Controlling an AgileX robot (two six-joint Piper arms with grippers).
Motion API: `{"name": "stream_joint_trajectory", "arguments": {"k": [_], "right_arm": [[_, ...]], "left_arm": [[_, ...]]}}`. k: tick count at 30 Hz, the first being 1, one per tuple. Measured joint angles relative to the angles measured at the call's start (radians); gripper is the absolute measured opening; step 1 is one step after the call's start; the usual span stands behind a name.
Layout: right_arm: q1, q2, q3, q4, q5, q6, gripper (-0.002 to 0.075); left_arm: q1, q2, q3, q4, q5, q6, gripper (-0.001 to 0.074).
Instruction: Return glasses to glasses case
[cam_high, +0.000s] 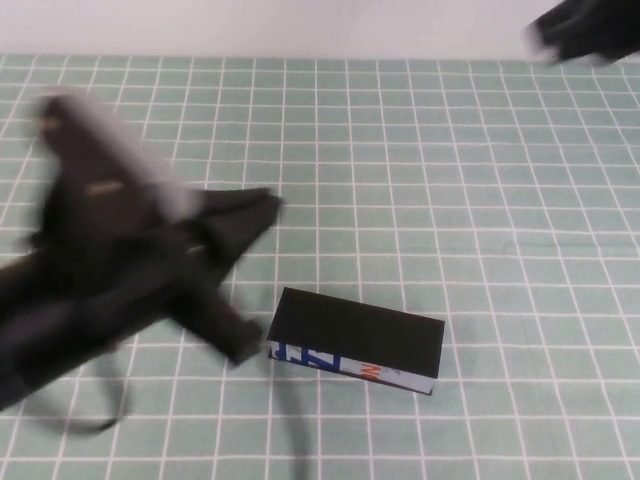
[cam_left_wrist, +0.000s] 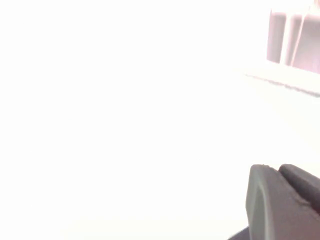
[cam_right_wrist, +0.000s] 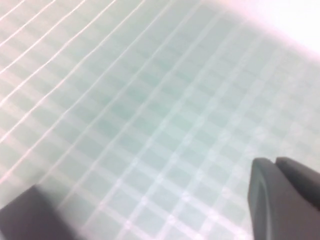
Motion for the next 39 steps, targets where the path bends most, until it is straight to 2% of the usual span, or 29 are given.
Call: {"name": "stream_joint_trajectory", "arguments": {"k": [4, 8, 15, 20, 26, 33, 39], "right_arm": [[-0.047, -0.170, 0.004, -0.056, 0.002, 0.010, -0.0013], [-0.054, -0.366, 0.103, -0.060, -0.080, 0.011, -0.0013], [-0.054, -0.776, 0.487, -0.053, -0.251, 0.075, -0.0013], [-0.057, -1.056, 0.845, -0.053, -0.270, 0.112, -0.0013], [-0.059, -1.358, 1.140, -0.069, -0.285, 0.165, -0.0013], [-0.061, -1.474, 1.292, -0.122, -0.305, 0.268, -0.0013], [-0.061, -1.476, 1.302, -0.033, -0.301, 0.272, -0.0013]], "left_arm": [[0.015, -0.183, 0.090, -0.023, 0.038, -0.024, -0.0002], [0.015, -0.313, 0.184, -0.025, 0.084, -0.072, -0.0002], [0.015, -0.369, 0.228, -0.023, 0.141, -0.151, -0.0002], [0.015, -0.356, 0.222, 0.006, 0.192, -0.170, -0.0002], [0.015, -0.334, 0.214, 0.024, 0.229, -0.205, -0.0002], [0.015, -0.329, 0.214, 0.030, 0.228, -0.216, -0.0002], [0.015, -0.326, 0.214, 0.026, 0.235, -0.218, -0.0002]]}}
